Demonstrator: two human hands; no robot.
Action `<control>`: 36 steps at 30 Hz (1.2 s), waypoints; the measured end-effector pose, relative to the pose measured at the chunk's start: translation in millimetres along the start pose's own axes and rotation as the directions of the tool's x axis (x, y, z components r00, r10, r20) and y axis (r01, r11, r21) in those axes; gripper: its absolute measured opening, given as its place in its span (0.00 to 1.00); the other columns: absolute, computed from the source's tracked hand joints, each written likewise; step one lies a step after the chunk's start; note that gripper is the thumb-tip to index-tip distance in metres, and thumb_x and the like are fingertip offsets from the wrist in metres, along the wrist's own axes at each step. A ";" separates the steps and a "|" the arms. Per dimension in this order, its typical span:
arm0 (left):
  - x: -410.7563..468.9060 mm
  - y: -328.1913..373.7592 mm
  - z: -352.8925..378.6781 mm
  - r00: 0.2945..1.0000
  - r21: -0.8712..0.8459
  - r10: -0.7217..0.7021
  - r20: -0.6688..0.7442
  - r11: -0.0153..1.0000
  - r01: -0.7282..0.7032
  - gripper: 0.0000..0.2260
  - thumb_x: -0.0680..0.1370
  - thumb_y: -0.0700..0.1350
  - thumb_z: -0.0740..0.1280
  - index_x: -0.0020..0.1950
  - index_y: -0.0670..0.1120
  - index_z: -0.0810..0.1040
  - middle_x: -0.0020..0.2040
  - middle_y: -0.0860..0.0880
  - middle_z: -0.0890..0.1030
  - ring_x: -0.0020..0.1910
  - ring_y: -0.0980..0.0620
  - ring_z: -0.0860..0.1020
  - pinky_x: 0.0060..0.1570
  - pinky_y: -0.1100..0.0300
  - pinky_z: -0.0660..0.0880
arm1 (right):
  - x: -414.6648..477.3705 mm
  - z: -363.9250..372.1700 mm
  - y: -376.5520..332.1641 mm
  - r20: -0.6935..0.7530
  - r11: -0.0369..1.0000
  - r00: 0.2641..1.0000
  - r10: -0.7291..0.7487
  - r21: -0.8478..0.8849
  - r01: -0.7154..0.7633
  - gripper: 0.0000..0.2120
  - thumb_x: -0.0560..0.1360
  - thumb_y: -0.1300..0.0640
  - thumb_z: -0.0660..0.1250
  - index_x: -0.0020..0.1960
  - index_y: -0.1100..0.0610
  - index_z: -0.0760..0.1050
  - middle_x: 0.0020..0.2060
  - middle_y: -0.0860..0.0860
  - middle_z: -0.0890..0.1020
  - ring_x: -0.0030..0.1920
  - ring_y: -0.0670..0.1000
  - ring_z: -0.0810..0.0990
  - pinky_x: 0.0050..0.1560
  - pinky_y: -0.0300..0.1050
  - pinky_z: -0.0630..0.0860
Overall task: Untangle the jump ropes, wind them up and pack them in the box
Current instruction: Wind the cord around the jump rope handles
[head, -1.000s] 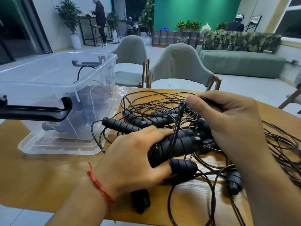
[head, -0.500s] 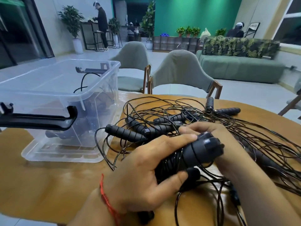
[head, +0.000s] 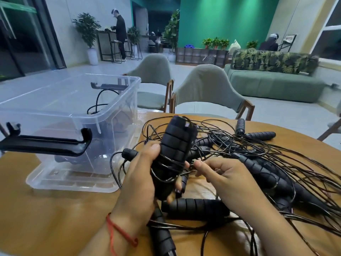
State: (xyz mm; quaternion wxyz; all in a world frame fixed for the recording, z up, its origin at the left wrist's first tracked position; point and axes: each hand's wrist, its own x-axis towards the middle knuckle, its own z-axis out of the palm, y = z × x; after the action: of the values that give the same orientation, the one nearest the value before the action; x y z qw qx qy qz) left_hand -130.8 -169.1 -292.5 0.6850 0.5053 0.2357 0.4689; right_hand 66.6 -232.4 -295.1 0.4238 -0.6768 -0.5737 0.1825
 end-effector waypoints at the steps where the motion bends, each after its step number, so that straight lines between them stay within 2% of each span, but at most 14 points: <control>1: 2.4 0.9 -2.0 0.999 -0.051 -0.029 -0.033 0.998 0.027 0.27 0.82 0.60 0.60 0.62 0.35 0.77 0.52 0.30 0.83 0.32 0.41 0.76 0.26 0.59 0.70 | -2.7 -0.5 -2.9 -0.004 0.999 0.999 -0.038 -0.035 0.037 0.11 0.80 0.38 0.69 0.45 0.41 0.86 0.35 0.37 0.83 0.38 0.40 0.80 0.41 0.42 0.71; 3: 5.4 2.9 -4.1 0.994 -0.113 -0.060 -0.090 0.992 0.050 0.26 0.83 0.58 0.57 0.55 0.37 0.82 0.50 0.32 0.83 0.30 0.43 0.74 0.25 0.61 0.67 | -6.4 -1.9 -9.1 0.013 0.990 0.995 -0.098 -0.105 0.098 0.05 0.79 0.40 0.72 0.53 0.36 0.83 0.38 0.29 0.81 0.41 0.37 0.80 0.39 0.32 0.70; 4: 6.2 3.3 -5.2 0.991 -0.126 -0.071 -0.110 0.990 0.057 0.26 0.84 0.57 0.55 0.51 0.38 0.84 0.49 0.32 0.83 0.30 0.43 0.73 0.25 0.61 0.66 | -7.5 -2.0 -11.5 0.033 0.982 0.992 -0.119 -0.143 0.122 0.08 0.79 0.41 0.73 0.57 0.34 0.82 0.39 0.25 0.79 0.42 0.34 0.79 0.39 0.29 0.70; 7: 8.6 2.5 -8.5 0.987 -0.130 -0.086 -0.136 0.989 0.068 0.27 0.85 0.55 0.54 0.45 0.40 0.86 0.47 0.32 0.83 0.30 0.43 0.73 0.25 0.61 0.65 | -8.7 -3.5 -16.0 -0.018 0.944 0.975 -0.222 -0.255 0.210 0.11 0.80 0.43 0.72 0.61 0.35 0.82 0.48 0.25 0.82 0.52 0.33 0.81 0.48 0.35 0.78; 9: 9.1 1.3 -11.3 0.985 -0.098 -0.074 -0.155 0.993 0.059 0.26 0.85 0.55 0.54 0.47 0.40 0.85 0.47 0.30 0.83 0.31 0.42 0.73 0.27 0.60 0.67 | -10.1 -3.6 -19.4 -0.039 0.927 0.967 -0.251 -0.298 0.229 0.10 0.80 0.40 0.69 0.61 0.36 0.82 0.50 0.29 0.84 0.53 0.36 0.82 0.51 0.47 0.82; 13: 6.6 -5.4 -11.4 0.985 0.111 -0.014 -0.172 0.993 0.034 0.27 0.81 0.64 0.59 0.52 0.41 0.84 0.47 0.28 0.82 0.33 0.38 0.75 0.31 0.55 0.71 | -11.9 -2.0 -24.0 -0.035 0.907 0.964 -0.263 -0.349 0.235 0.13 0.81 0.36 0.64 0.59 0.38 0.83 0.49 0.31 0.84 0.52 0.38 0.82 0.50 0.51 0.82; 18: -2.0 -4.1 -1.2 0.994 0.362 0.088 -0.068 0.930 -0.058 0.15 0.81 0.62 0.68 0.58 0.52 0.78 0.40 0.44 0.83 0.33 0.47 0.80 0.30 0.52 0.75 | -10.4 -1.3 -21.1 -0.022 0.951 0.980 -0.196 -0.249 0.185 0.10 0.82 0.38 0.65 0.52 0.40 0.83 0.43 0.34 0.84 0.48 0.40 0.82 0.47 0.49 0.80; 20: -3.6 -4.4 -0.2 0.988 0.422 0.151 -0.037 0.899 -0.121 0.13 0.81 0.59 0.69 0.62 0.55 0.77 0.47 0.51 0.85 0.43 0.49 0.85 0.42 0.52 0.80 | -9.5 -3.8 -19.8 -0.007 0.972 0.987 -0.158 -0.176 0.154 0.10 0.82 0.39 0.66 0.50 0.41 0.84 0.42 0.36 0.84 0.45 0.40 0.82 0.44 0.47 0.78; 22: -5.0 -3.5 0.1 0.978 0.452 0.207 -0.008 0.874 -0.181 0.16 0.80 0.57 0.71 0.67 0.57 0.75 0.57 0.55 0.85 0.56 0.53 0.85 0.56 0.54 0.80 | -7.9 -5.1 -20.0 0.014 0.982 0.990 -0.137 -0.128 0.138 0.10 0.82 0.39 0.66 0.49 0.41 0.84 0.39 0.36 0.84 0.42 0.40 0.81 0.41 0.43 0.73; 24: -6.9 -0.2 2.1 0.965 0.436 0.262 0.018 0.867 -0.243 0.22 0.78 0.52 0.72 0.72 0.55 0.74 0.62 0.56 0.84 0.62 0.53 0.83 0.60 0.61 0.78 | -6.4 -6.7 -21.7 0.037 0.988 0.992 -0.118 -0.094 0.121 0.10 0.82 0.40 0.66 0.48 0.41 0.84 0.40 0.35 0.84 0.44 0.39 0.82 0.42 0.41 0.73; 27: -8.2 6.4 0.6 0.942 0.396 0.333 0.038 0.860 -0.321 0.27 0.75 0.49 0.76 0.74 0.54 0.74 0.63 0.51 0.83 0.63 0.49 0.83 0.60 0.59 0.80 | -5.0 -10.6 -23.2 0.046 0.994 0.994 -0.103 -0.041 0.105 0.10 0.82 0.41 0.67 0.47 0.42 0.84 0.42 0.39 0.86 0.46 0.40 0.83 0.46 0.45 0.76; 30: -3.4 9.4 -6.3 0.917 0.503 0.398 -0.008 0.795 -0.340 0.30 0.73 0.48 0.80 0.74 0.56 0.74 0.61 0.51 0.83 0.62 0.49 0.83 0.62 0.55 0.80 | -8.7 -14.2 -28.4 0.085 0.992 0.988 -0.125 -0.001 0.126 0.10 0.83 0.41 0.65 0.51 0.41 0.84 0.46 0.39 0.86 0.50 0.41 0.83 0.51 0.49 0.78; 33: 1.0 7.4 -13.7 0.884 0.673 0.464 -0.063 0.673 -0.306 0.31 0.72 0.54 0.82 0.72 0.57 0.75 0.61 0.53 0.81 0.62 0.51 0.82 0.63 0.50 0.79 | -15.6 -10.6 -34.4 0.207 0.975 0.967 -0.148 -0.134 0.178 0.09 0.84 0.40 0.63 0.52 0.40 0.80 0.45 0.38 0.84 0.47 0.42 0.81 0.45 0.45 0.76; 36: 2.7 6.5 -17.5 0.859 0.755 0.496 -0.126 0.610 -0.241 0.27 0.72 0.58 0.80 0.67 0.60 0.74 0.57 0.57 0.81 0.57 0.59 0.81 0.57 0.65 0.78 | -16.8 -9.2 -35.5 0.226 0.925 0.964 -0.141 -0.317 0.210 0.08 0.84 0.38 0.61 0.50 0.38 0.75 0.43 0.34 0.81 0.45 0.40 0.78 0.39 0.39 0.69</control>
State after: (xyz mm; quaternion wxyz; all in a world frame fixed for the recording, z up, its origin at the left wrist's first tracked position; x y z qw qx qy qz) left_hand -146.2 -158.1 -292.8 0.2710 0.6848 0.3970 0.5477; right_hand 46.6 -252.0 -266.0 0.2566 -0.6632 -0.6945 0.1094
